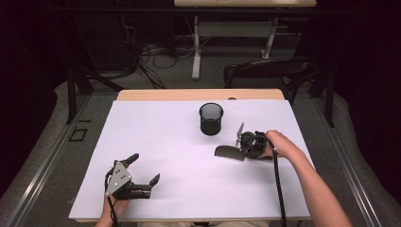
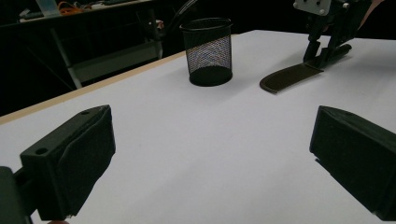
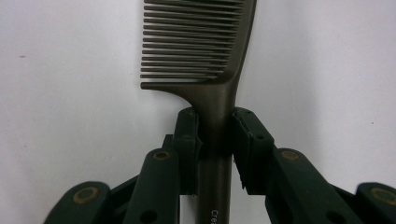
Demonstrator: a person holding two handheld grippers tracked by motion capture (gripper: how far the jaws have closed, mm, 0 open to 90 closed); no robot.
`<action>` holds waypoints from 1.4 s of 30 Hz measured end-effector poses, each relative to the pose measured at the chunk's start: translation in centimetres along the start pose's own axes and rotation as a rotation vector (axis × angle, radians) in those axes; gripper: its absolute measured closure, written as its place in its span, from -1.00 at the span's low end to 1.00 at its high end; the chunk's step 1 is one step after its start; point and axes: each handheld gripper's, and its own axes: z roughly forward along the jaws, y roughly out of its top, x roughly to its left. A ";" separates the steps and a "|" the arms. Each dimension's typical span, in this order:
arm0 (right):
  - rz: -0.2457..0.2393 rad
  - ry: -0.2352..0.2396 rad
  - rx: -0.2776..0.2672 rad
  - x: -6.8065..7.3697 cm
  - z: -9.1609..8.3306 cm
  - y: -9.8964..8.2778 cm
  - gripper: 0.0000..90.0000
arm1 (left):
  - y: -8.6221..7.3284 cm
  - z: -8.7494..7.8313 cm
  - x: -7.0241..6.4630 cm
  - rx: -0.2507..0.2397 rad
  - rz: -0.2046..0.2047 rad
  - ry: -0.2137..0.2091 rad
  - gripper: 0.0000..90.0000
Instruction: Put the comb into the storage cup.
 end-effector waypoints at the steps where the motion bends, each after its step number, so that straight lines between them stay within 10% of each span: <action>1: 0.005 0.004 -0.001 0.0 0.0 0.0 0.61 | 0.0 0.0 0.0 0.000 0.000 0.001 -1.00; 42: 0.225 -0.027 -0.389 1.5 -4.6 -3.1 0.61 | 0.1 -0.1 0.1 -0.006 0.001 0.011 -0.99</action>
